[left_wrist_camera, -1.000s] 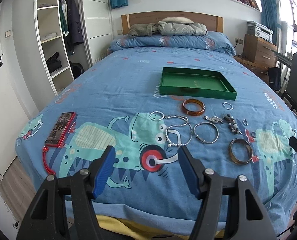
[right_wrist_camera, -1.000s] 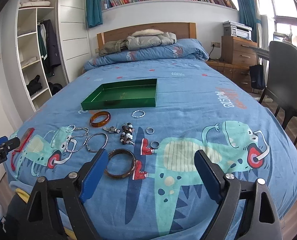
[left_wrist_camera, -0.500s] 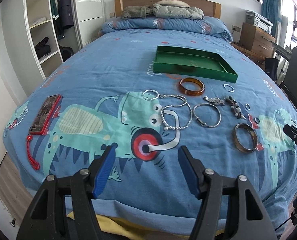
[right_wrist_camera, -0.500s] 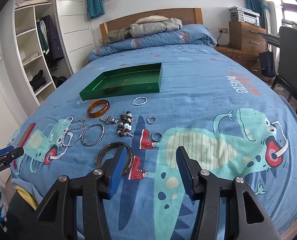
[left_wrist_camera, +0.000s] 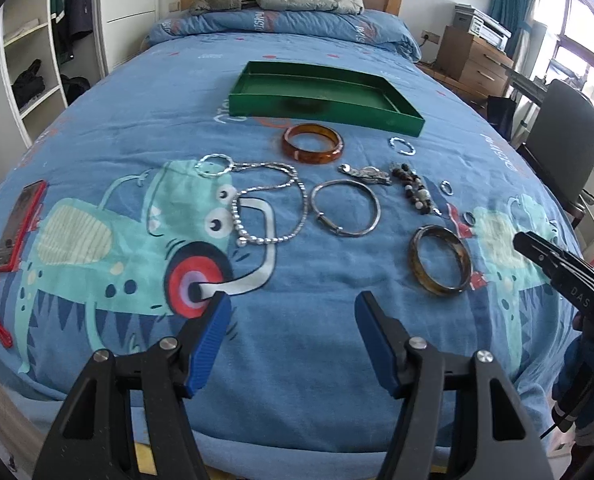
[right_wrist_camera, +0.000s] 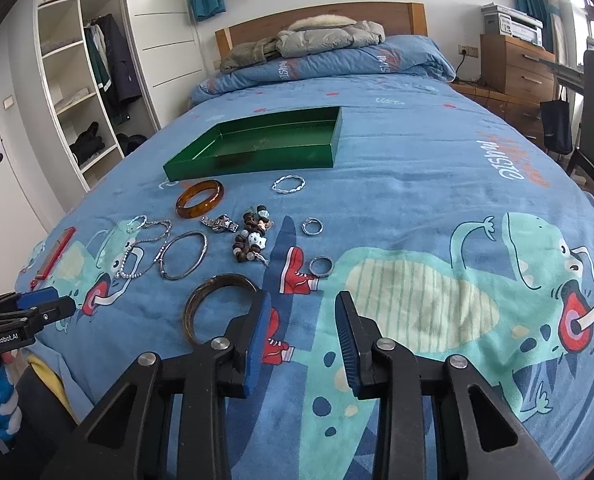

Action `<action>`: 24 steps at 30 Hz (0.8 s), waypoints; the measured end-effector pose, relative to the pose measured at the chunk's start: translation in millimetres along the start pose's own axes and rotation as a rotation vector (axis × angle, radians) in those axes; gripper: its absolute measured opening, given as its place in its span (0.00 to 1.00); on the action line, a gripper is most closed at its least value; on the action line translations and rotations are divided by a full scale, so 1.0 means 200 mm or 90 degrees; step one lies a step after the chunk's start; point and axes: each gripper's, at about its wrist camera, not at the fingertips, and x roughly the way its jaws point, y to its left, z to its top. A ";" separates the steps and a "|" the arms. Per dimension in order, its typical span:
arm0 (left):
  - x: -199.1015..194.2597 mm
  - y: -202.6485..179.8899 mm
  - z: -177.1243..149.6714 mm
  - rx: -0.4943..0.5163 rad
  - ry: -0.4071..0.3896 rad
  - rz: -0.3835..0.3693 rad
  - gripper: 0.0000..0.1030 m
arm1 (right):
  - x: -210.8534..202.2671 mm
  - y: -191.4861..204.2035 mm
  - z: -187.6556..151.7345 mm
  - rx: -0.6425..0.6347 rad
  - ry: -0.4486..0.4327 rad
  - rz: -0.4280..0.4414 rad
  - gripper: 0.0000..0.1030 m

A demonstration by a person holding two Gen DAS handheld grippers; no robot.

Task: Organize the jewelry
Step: 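Grasp the dark brown bangle with the left tool while the right tool grasps a small silver ring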

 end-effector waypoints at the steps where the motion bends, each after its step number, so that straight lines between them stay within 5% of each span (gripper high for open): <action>1: 0.02 -0.03 0.01 0.007 0.004 -0.018 0.60 | 0.01 -0.01 0.00 -0.003 0.002 0.001 0.32; 9: 0.22 -0.30 0.09 0.079 0.041 -0.103 0.56 | 0.07 -0.09 0.02 -0.017 0.011 0.006 0.32; 14: 0.35 -0.40 0.12 0.101 0.078 -0.120 0.37 | 0.12 -0.11 0.02 -0.025 0.024 0.020 0.32; 21: 0.46 -0.43 0.13 0.112 0.107 -0.113 0.25 | 0.23 -0.10 0.02 -0.039 0.042 0.038 0.32; 24: 0.48 -0.41 0.14 0.108 0.111 -0.104 0.11 | 0.28 -0.10 0.03 -0.046 0.050 0.044 0.32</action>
